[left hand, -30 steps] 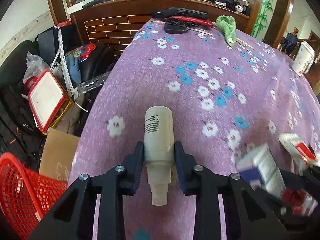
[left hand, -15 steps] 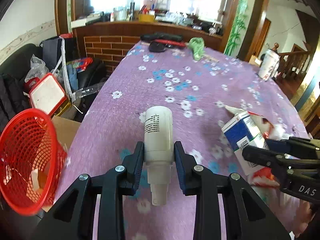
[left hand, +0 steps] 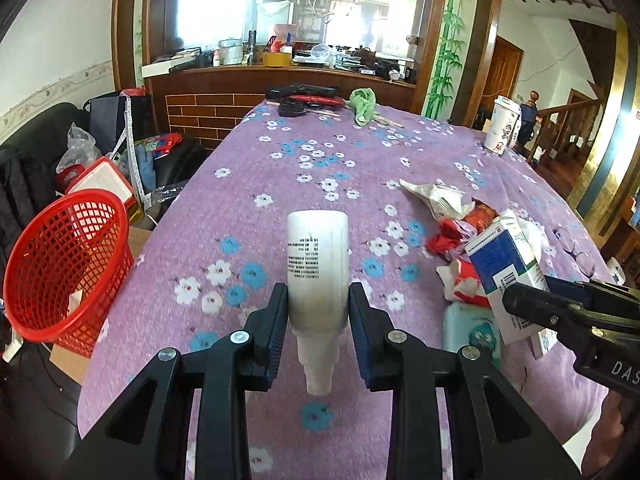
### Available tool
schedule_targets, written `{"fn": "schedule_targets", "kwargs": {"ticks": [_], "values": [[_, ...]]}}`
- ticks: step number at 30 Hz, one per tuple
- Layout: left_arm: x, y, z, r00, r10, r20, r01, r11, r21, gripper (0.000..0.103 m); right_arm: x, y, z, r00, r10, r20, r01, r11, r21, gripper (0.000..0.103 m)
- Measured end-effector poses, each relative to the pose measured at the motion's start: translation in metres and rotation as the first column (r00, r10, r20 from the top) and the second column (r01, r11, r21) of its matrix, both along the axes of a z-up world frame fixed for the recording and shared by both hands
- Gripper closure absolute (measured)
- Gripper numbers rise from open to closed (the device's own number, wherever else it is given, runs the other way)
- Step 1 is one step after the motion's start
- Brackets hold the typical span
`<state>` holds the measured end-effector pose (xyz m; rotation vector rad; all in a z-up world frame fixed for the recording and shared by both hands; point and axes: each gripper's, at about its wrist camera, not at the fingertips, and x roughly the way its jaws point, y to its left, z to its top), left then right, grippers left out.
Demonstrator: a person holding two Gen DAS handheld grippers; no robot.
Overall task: Collect trash
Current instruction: 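Lift and hold the spray bottle and medicine box above the table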
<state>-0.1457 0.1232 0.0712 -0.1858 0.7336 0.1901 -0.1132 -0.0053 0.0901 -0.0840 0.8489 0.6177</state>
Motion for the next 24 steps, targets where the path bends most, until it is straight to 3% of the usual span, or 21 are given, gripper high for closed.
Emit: {"fn": "schedule_targets", "kwargs": {"ticks": [14,24], "values": [[-0.014,-0.012,-0.001,0.999,0.028,0.016,-0.030,0.995,0.095,0.074,-0.009,0.008,-0.005,1.000,0.022,-0.013,-0.022,1.000,-0.006,0.066],[-0.011,-0.012,-0.008,0.999,0.039,0.004,-0.039,0.992,0.123,0.074,-0.007,0.009,-0.007,1.000,0.024,-0.018,-0.024,1.000,-0.010,0.066]]}}
